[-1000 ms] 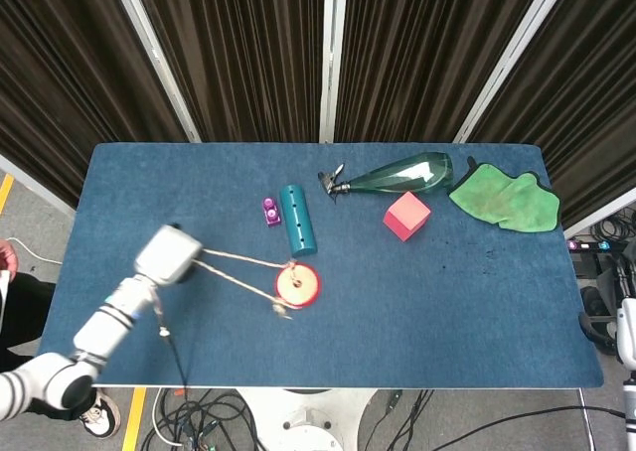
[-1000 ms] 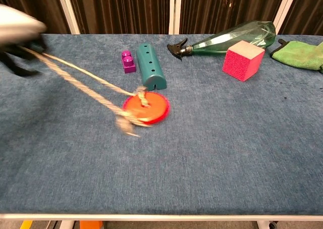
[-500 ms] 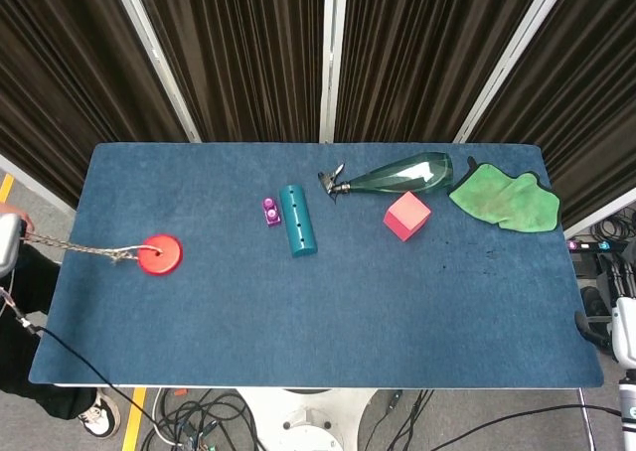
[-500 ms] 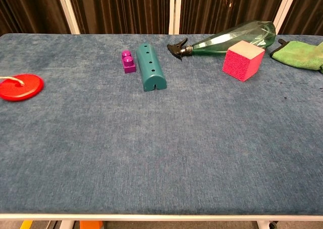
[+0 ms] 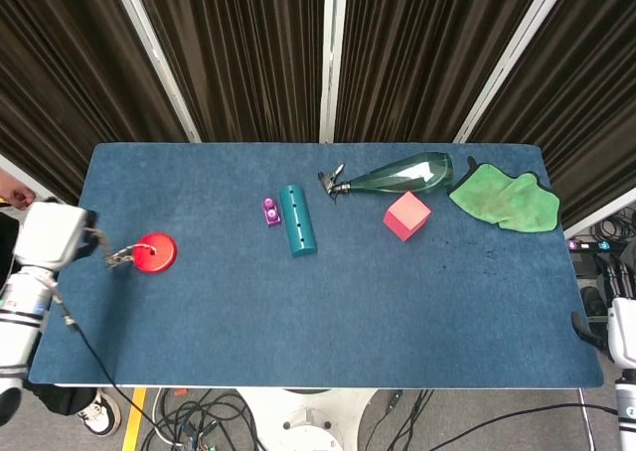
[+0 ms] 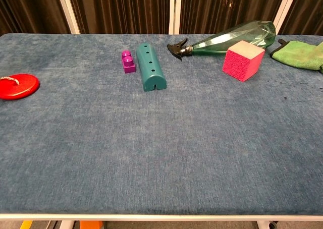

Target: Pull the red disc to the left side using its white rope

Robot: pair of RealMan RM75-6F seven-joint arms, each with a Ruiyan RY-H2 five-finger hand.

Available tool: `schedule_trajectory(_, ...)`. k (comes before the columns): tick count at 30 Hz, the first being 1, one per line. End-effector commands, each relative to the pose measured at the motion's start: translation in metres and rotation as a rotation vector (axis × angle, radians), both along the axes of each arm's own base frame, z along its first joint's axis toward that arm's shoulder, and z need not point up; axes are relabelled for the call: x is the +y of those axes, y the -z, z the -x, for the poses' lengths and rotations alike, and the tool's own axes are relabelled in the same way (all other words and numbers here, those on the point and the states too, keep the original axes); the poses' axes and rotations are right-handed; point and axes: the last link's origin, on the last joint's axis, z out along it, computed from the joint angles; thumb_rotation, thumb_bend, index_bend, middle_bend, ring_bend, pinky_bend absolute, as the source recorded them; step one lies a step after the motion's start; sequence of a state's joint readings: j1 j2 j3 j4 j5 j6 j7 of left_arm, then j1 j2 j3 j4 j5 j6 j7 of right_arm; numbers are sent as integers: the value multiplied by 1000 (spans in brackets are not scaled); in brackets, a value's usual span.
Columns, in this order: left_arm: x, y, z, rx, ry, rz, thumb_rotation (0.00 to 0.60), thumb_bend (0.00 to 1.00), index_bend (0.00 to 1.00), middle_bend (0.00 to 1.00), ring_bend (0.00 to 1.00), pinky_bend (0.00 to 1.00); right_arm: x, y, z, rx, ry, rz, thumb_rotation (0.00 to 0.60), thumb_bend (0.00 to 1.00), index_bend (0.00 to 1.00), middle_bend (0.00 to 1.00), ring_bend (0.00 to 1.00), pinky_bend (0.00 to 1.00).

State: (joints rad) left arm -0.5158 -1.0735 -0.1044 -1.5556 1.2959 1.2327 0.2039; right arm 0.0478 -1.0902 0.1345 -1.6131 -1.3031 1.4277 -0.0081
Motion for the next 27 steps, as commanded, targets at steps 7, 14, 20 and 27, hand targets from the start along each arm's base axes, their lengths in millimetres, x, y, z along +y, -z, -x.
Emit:
schedule_trajectory(7, 10, 44, -10, 24, -15, 197, 600, 155, 115, 15, 6, 172, 2, -3, 5, 0, 13, 6, 600, 231, 0, 0, 0, 0)
schedule_trajectory(14, -10, 18, 8, -42, -85, 127, 600, 139, 102, 0, 0, 137, 2, -2, 4, 1, 10, 0, 600, 230, 0, 0, 0, 0)
schedule_trajectory(20, -51, 4, 23, -74, -83, 35, 600, 138, 102, 10, 0, 137, 1, 0, -1, -1, -5, -3, 600, 230, 0, 0, 0, 0)
schedule_trajectory(27, -113, 4, 56, -67, -160, -80, 600, 138, 103, 28, 0, 137, 1, 0, -7, -2, -25, 1, 600, 228, 0, 0, 0, 0)
